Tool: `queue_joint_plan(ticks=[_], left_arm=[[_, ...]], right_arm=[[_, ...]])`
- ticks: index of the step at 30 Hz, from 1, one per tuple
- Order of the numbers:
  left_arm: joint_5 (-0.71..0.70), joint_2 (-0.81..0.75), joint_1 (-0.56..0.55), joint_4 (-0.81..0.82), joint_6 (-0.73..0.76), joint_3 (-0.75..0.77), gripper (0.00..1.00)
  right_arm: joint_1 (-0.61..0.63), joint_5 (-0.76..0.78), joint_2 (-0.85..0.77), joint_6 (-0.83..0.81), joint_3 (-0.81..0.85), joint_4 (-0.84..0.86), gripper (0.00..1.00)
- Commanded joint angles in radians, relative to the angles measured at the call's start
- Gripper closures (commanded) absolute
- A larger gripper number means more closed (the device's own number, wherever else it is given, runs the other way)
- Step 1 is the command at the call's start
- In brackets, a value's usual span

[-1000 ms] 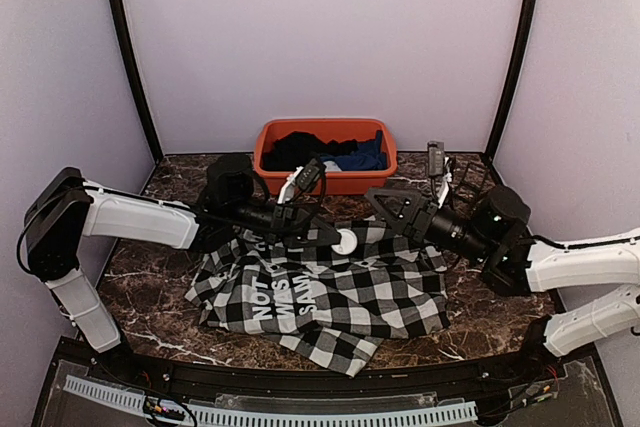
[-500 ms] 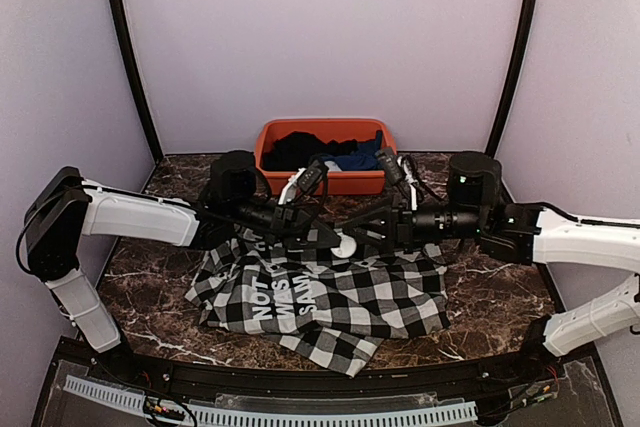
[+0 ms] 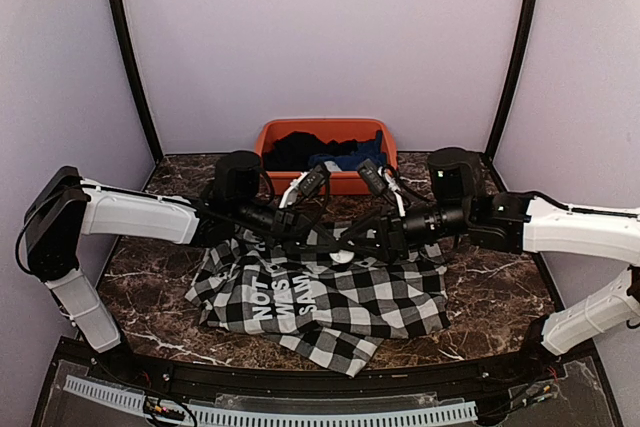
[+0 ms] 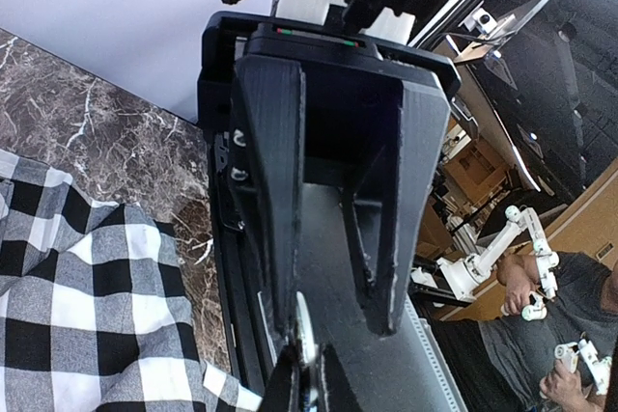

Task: Pin the brooch onto the clothing
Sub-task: Pass from the left arm to the right

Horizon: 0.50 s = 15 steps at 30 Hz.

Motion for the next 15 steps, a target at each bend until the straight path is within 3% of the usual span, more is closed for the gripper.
queue_joint_plan(ticks=[1,15], left_arm=[[0.016,-0.047,-0.003,-0.063,0.063,0.025,0.99],[0.017,-0.051,-0.004,-0.055,0.059,0.024,0.99]], right_arm=[[-0.013,-0.026,0.000,-0.029,0.026,-0.042,0.75],[-0.030,-0.024,0.010,-0.016,-0.001,-0.047,0.74]])
